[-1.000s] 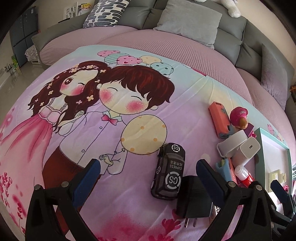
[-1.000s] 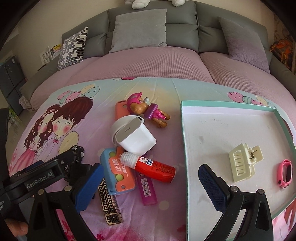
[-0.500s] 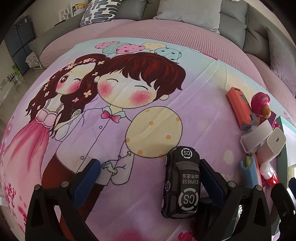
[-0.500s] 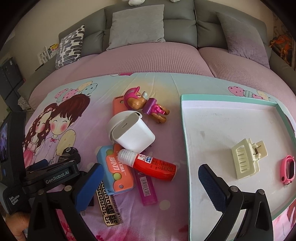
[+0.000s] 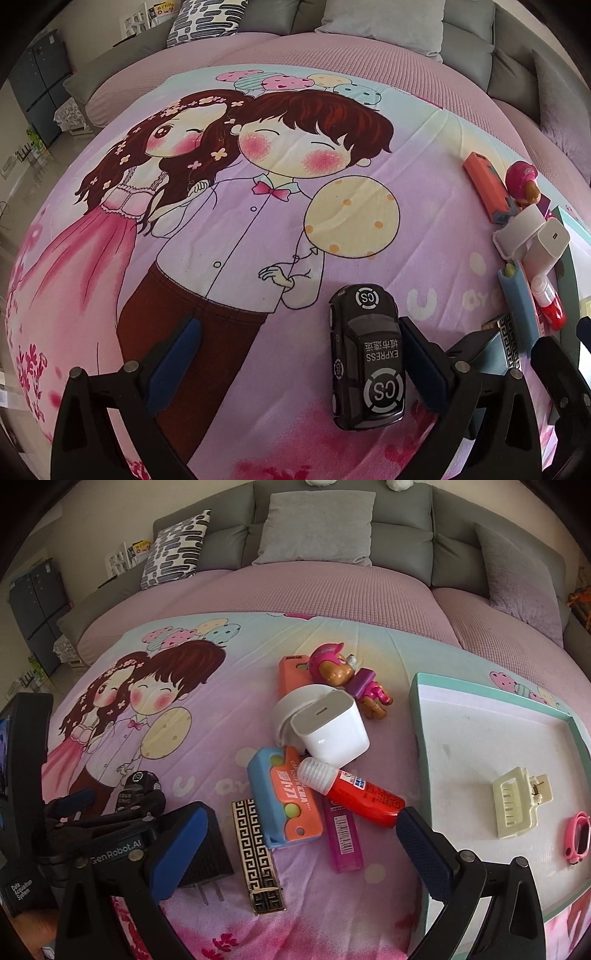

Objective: Organize rigid objects
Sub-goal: 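Grasp the black toy car with the left gripper while the right gripper grasps the black charger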

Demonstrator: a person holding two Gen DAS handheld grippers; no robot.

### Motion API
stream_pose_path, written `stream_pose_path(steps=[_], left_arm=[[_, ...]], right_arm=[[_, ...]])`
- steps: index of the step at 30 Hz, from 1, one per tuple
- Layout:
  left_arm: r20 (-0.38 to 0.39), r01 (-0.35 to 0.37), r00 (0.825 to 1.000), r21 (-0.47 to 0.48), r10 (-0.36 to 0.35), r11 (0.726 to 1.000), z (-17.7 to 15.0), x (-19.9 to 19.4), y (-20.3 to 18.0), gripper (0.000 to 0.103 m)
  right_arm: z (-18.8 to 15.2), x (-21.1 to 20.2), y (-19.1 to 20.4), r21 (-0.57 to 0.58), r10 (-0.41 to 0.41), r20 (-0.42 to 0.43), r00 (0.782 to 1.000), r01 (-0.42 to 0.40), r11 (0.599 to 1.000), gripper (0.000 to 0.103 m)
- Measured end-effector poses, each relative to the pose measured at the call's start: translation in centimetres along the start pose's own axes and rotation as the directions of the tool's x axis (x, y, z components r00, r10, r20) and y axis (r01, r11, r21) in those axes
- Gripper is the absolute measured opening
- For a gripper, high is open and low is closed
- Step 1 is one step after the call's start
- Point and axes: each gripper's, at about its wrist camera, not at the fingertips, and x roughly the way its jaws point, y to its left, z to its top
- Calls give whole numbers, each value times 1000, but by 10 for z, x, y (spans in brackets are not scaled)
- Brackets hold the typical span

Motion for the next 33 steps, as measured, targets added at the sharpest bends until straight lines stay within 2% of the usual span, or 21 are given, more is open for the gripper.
stream_pose_path(steps=[2,6,11,14,19,24,27,32,33], left_arm=[[2,8,1000,4,-8,1000,-3,-2,1,101],[10,27,1000,3,-27,1000,-11,-8,11,88],[16,49,999,-10,-49,999,-13,-12,22,72],[17,59,998,-4,-59,998,-14,-14,26,65],[20,53,998,-5,-53,999,-12,-14,34,48],[29,48,998,-22,-47,999,-11,-14,41,38],[33,44,999,-43,-43,998,-10,-15,48,37],[33,42,999,-48,-40,998,-10,-15,52,37],[33,40,999,-47,-39,998,-10,-15,52,37]], right_arm=[[-2,0,8,-21,23,-5,1000,-23,1000,103],[-6,2,25,-91,44,-12,999,-45,995,103],[-10,7,36,-112,84,-37,996,-88,990,94],[-13,9,42,-135,69,-41,997,-74,988,89],[-17,11,54,-174,78,-53,996,-87,981,85],[-21,12,67,-210,97,-65,993,-108,972,79],[-23,12,74,-234,94,-65,993,-106,966,74],[-26,17,81,-242,105,-77,991,-121,963,54],[-27,20,80,-235,101,-83,991,-118,965,53]])
